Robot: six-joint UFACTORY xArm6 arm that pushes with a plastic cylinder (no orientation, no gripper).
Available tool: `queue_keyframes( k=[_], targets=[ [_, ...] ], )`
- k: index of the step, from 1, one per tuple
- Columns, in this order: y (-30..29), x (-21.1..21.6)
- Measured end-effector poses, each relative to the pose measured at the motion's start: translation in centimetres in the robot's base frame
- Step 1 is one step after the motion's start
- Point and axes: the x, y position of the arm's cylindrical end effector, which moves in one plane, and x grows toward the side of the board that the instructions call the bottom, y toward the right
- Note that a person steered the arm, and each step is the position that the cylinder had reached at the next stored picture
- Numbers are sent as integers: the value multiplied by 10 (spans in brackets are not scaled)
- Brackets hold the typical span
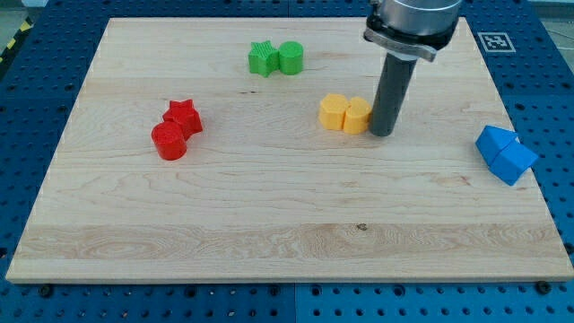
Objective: Separate the yellow blocks from each other
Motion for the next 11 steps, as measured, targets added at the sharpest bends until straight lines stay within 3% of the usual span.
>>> queue_keyframes(
  k=[2, 3, 4, 5, 6, 8, 10, 11],
  targets=[
    [-8, -1],
    [3, 21],
    [-25, 26],
    [-75, 10],
    [-88, -11],
    [-52, 20],
    [-51, -22],
    [-29, -8]
  ],
)
